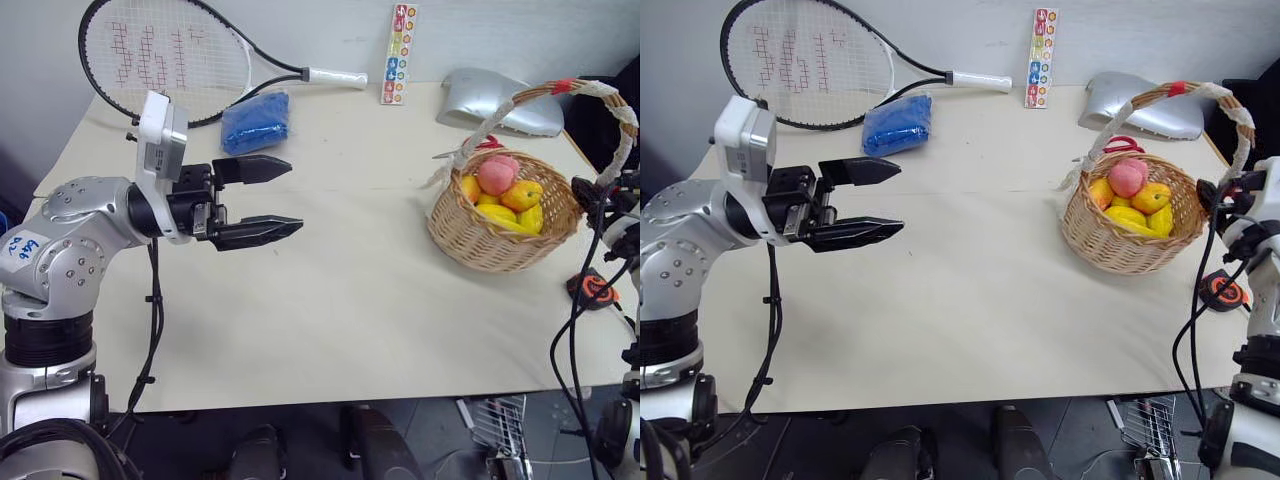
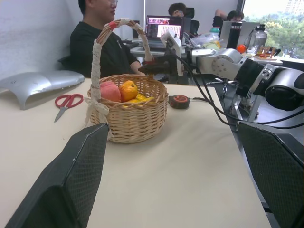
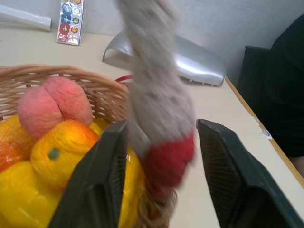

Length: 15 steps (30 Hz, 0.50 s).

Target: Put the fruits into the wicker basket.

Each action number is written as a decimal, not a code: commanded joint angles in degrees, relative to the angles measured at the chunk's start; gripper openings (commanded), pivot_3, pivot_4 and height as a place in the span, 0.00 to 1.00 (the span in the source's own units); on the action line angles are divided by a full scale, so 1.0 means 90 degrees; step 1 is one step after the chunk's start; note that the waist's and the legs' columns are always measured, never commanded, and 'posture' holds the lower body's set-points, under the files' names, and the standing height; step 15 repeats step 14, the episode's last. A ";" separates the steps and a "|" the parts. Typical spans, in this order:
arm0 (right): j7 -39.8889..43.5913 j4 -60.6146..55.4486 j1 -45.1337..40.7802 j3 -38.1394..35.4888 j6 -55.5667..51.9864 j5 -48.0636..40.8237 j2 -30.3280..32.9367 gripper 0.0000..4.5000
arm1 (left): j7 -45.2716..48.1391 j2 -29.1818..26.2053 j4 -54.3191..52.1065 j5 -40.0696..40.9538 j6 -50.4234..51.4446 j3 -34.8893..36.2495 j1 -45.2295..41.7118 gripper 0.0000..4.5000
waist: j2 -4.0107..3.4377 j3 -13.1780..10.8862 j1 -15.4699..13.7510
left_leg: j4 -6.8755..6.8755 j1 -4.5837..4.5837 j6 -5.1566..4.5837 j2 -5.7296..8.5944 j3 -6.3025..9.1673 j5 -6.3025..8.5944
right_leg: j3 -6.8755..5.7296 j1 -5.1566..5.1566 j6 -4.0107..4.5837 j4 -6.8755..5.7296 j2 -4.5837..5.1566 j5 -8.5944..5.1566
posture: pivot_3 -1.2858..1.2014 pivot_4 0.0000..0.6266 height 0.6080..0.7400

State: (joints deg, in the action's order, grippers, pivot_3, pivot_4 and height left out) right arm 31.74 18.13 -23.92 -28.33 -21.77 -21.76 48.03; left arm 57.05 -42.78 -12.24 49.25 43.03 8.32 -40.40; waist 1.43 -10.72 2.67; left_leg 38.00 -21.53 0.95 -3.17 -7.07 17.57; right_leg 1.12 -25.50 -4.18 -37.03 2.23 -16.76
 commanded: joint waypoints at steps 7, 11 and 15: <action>0.3685 -0.0401 0.2476 -0.2877 -0.1845 -0.1021 0.2555 0.99 | 0.0574 -0.0085 0.0331 -0.0093 -0.0193 0.0019 -0.0094 1.00 | -0.0016 -0.0006 -0.0120 | -0.0004 0.0029 -0.0022 0.0036 -0.0013 0.0004 | 0.0019 0.0025 -0.0021 0.0008 0.0005 -0.0007 | 0.52 0.24 1.00; 0.4329 -0.0202 0.2871 -0.3359 -0.2209 -0.1084 0.2923 0.99 | 0.0697 -0.0043 0.0621 -0.0227 -0.0300 0.0004 -0.0198 1.00 | 0.0013 -0.0005 0.0006 | -0.0007 0.0098 -0.0031 0.0014 0.0004 0.0029 | 0.0004 0.0125 -0.0022 0.0058 -0.0013 -0.0007 | 0.52 0.24 1.00; 0.4088 -0.0338 0.2501 -0.3167 -0.2409 -0.1311 0.2806 0.99 | 0.0558 0.0158 0.0766 -0.0275 -0.0357 0.0008 -0.0316 1.00 | 0.0012 -0.0005 0.0054 | -0.0006 0.0110 -0.0035 0.0021 -0.0002 0.0034 | 0.0007 0.0136 -0.0026 0.0058 0.0002 -0.0007 | 0.52 0.24 1.00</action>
